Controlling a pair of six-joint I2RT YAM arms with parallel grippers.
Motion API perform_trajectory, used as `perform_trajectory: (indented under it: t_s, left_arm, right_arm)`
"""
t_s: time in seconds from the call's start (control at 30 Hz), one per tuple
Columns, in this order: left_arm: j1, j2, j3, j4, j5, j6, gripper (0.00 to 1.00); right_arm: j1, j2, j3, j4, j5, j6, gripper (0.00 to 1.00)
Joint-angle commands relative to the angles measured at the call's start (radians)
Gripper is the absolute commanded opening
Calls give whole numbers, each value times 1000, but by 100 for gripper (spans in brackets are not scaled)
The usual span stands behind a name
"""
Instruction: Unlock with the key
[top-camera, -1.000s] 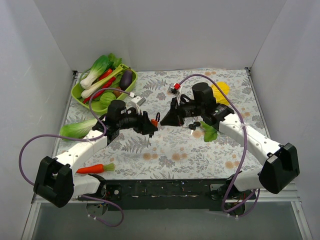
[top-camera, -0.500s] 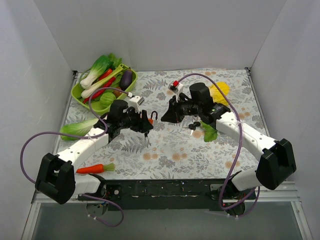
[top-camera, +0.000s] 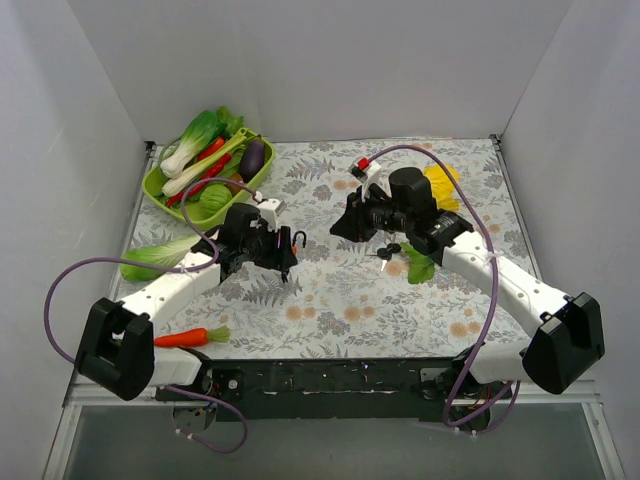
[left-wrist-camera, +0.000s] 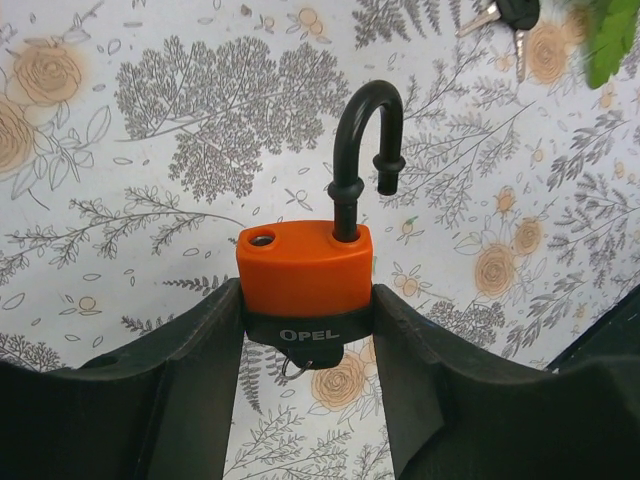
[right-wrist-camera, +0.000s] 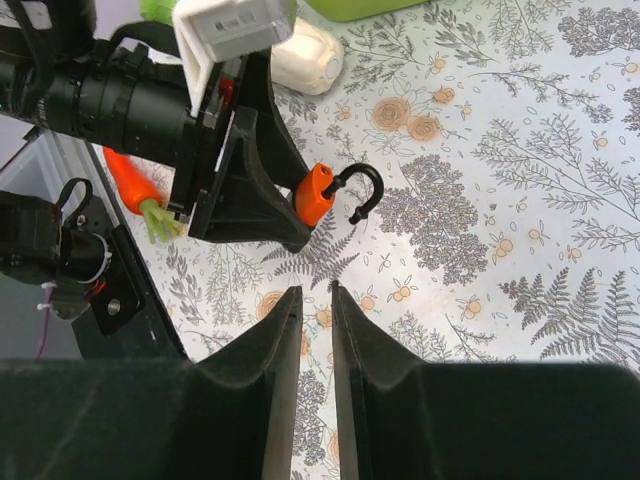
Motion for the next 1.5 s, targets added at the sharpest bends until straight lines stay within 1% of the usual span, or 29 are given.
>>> perform_trajectory:
  t_s: [0.0, 0.13, 0.33, 0.6, 0.73, 0.9, 1.07, 1.1, 1.23, 1.4, 1.47]
  left_arm:
    - [-3, 53, 29, -38, 5, 25, 0]
    - [-3, 133, 72, -71, 8, 25, 0]
    - [-1, 247, 143, -98, -35, 38, 0]
    - [-1, 415, 275, -173, -150, 29, 0]
    - [-1, 512, 351, -206, -204, 25, 0]
    - [-1, 595, 443, -239, -207, 29, 0]
    - [2, 675, 520, -304, -280, 45, 0]
    - [2, 697, 531, -311, -317, 48, 0]
    - [5, 733, 595, -341, -365, 71, 0]
    - [5, 780, 677, -371, -412, 93, 5]
    - [5, 808, 716, -385, -432, 107, 9]
  right_arm:
    - [3, -33, -15, 46, 38, -9, 26]
    - [3, -44, -34, 55, 39, -3, 27]
    - [3, -61, -63, 55, 45, -3, 27]
    - [3, -64, -81, 63, 38, 0, 27]
    - [3, -73, -94, 66, 62, 0, 27]
    - [3, -113, -121, 62, 110, 0, 28]
    - [1, -145, -150, 49, 141, -6, 29]
    - [1, -148, -160, 43, 144, -9, 30]
    - [0, -159, -175, 42, 154, -12, 32]
    - [1, -167, -183, 46, 157, -10, 33]
    - [0, -171, -186, 48, 160, -9, 33]
